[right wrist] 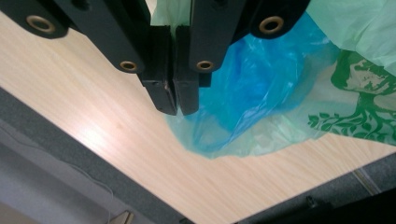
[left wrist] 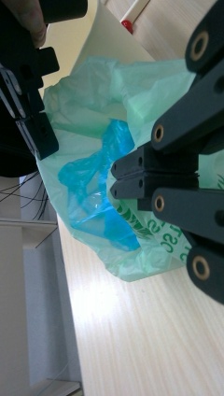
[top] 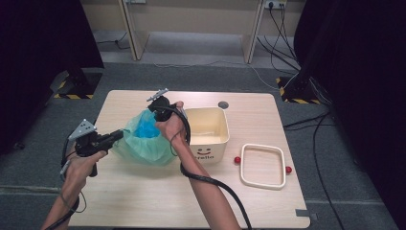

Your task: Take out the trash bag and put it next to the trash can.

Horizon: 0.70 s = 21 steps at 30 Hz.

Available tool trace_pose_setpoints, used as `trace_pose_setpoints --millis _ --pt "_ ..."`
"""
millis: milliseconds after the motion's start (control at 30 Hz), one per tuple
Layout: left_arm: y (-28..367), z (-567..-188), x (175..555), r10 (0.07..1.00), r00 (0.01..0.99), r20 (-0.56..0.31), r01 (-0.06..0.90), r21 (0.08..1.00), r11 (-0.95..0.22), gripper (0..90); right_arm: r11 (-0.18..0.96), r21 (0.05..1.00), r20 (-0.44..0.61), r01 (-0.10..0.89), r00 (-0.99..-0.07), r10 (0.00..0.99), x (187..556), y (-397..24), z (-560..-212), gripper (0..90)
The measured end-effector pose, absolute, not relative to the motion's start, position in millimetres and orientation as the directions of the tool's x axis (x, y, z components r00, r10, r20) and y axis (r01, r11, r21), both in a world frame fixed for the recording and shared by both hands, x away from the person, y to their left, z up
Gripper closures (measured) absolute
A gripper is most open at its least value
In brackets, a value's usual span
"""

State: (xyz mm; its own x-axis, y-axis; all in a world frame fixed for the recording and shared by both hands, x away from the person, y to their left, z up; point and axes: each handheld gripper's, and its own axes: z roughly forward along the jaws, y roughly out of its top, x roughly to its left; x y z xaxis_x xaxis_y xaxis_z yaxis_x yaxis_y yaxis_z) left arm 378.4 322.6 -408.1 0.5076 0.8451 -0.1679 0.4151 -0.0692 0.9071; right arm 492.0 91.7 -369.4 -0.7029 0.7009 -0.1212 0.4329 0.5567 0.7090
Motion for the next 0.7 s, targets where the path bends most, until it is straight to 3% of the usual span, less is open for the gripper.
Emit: trace_pose_setpoints --millis 100,133,200,300,367,533,700 --pt "317.7 -411.6 378.8 0.839 0.516 -0.175 0.430 0.899 -0.078 73.3 0.565 0.696 -0.122 0.443 -0.702 0.701 492.5 89.8 -372.1 80.8" --pt "316.3 -411.7 379.0 0.838 0.517 -0.178 0.433 0.898 -0.076 73.3 0.565 0.696 -0.122 0.443 -0.702 0.701 492.5 89.8 -372.1 80.8" --pt "314.3 -409.3 379.2 0.837 0.517 -0.182 0.433 0.898 -0.072 59.6 0.554 0.701 -0.116 0.449 -0.694 0.710 492.8 88.5 -370.7 75.5" --pt "311.9 -397.8 378.9 0.847 0.498 -0.184 0.421 0.906 -0.051 46.4 0.523 0.717 -0.090 0.461 -0.683 0.725 492.0 85.2 -363.2 60.6" --pt "311.5 -394.7 378.6 0.850 0.494 -0.184 0.417 0.908 -0.046 39.6 0.503 0.728 -0.076 0.466 -0.675 0.734 491.5 83.2 -358.6 57.8" --pt "308.4 -384.3 376.1 0.849 0.487 -0.203 0.410 0.912 -0.017 31.6 0.465 0.739 -0.040 0.488 -0.658 0.752 491.3 75.9 -350.5 44.8" --pt "301.0 -382.0 373.5 0.841 0.498 -0.213 0.410 0.912 -0.011 29.4 0.409 0.759 0.018 0.507 -0.644 0.765 489.9 66.7 -340.7 37.8"
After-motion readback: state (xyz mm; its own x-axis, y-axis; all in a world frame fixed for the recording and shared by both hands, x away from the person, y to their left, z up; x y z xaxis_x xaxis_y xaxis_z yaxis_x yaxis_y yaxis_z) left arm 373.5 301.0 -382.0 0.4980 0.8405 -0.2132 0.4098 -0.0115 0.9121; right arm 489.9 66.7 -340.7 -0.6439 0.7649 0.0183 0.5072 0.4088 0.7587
